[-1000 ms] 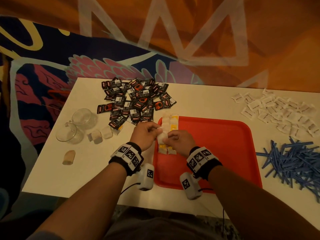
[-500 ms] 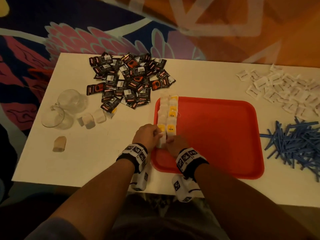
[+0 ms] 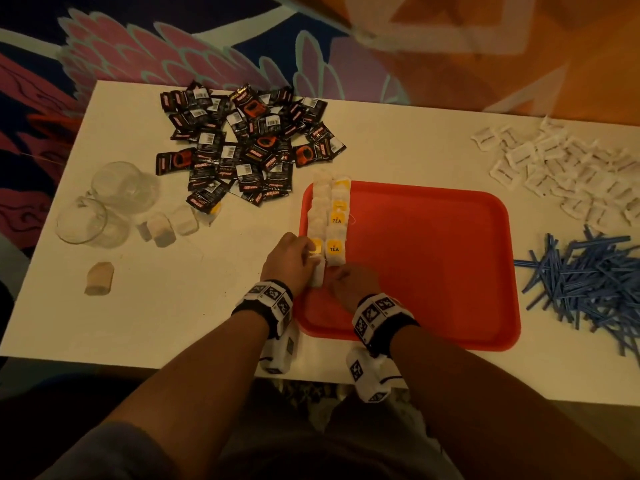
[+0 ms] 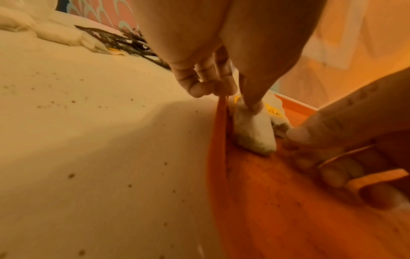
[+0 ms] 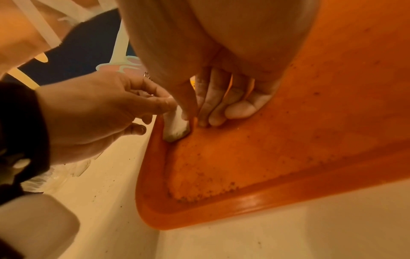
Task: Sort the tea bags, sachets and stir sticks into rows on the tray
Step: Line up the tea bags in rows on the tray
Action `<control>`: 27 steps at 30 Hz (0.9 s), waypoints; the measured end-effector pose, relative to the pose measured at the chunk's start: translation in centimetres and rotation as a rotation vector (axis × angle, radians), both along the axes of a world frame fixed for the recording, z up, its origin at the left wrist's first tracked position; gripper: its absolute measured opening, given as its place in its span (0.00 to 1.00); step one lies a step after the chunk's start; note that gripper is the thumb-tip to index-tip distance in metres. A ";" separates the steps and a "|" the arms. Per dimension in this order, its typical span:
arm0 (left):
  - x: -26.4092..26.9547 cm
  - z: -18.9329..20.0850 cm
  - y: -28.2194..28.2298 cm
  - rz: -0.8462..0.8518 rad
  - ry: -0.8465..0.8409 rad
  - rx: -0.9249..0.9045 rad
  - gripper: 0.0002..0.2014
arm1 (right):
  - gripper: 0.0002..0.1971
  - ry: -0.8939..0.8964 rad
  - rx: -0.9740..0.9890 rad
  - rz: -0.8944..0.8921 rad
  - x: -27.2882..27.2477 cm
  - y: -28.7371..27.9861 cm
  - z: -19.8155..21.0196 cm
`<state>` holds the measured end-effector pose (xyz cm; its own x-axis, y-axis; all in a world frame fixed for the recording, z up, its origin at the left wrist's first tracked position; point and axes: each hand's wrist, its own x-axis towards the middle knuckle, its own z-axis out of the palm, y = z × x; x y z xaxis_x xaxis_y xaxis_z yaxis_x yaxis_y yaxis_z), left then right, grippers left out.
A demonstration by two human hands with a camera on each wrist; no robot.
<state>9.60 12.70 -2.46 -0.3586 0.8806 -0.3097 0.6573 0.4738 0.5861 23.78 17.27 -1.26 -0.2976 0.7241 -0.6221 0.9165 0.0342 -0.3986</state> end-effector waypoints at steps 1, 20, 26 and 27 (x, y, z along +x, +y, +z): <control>0.0 0.2 -0.1 0.024 -0.014 0.019 0.10 | 0.13 0.016 0.022 -0.049 0.3 0.1 0.0; -13.2 1.0 -5.1 0.286 0.308 -0.169 0.25 | 0.07 0.194 0.041 -0.209 0.6 1.2 0.5; -15.2 0.2 -5.0 0.113 0.271 -0.526 0.34 | 0.04 0.222 0.046 -0.130 0.0 1.3 1.8; -14.9 0.1 -5.3 0.105 0.259 -0.524 0.34 | 0.04 0.226 0.035 -0.114 -0.3 1.3 2.1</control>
